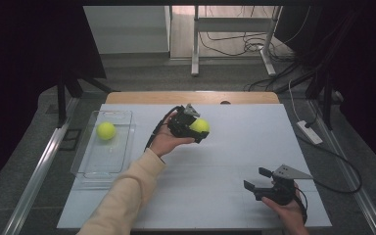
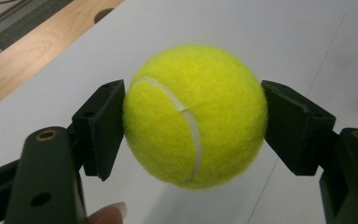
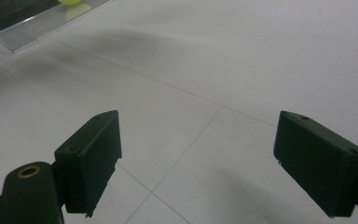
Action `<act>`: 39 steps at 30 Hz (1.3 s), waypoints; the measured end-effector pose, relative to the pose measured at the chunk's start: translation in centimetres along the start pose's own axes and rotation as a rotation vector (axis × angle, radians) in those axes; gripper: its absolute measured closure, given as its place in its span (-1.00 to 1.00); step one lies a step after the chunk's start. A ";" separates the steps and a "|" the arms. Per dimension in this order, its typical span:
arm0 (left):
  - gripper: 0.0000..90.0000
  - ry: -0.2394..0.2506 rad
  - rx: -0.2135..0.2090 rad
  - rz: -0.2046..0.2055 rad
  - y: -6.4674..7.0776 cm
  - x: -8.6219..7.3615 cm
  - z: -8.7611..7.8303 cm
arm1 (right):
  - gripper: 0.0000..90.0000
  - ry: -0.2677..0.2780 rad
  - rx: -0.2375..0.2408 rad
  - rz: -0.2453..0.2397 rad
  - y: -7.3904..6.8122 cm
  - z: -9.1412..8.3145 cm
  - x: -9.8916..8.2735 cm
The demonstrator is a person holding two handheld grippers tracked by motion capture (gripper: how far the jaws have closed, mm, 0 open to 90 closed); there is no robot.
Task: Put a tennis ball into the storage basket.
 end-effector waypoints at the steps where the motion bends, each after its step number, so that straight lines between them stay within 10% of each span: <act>1: -0.40 0.004 0.000 -0.003 0.0 0.0 -0.1 | -0.67 0.001 -0.001 0.000 0.0 0.0 0.0; 39: -0.40 0.103 0.037 -0.014 0.3 -1.5 -3.6 | -0.66 -0.006 -0.006 -0.006 -0.1 0.0 -0.1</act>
Point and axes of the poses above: each handheld gripper's, and its own axes: z roughly forward along the jaws, x roughly out of its top, y roughly to its right, the point moved 5 cm from there along z, roughly forward along the jaws, and after that the axes turned 3 degrees about -x, right-handed, at the moved point
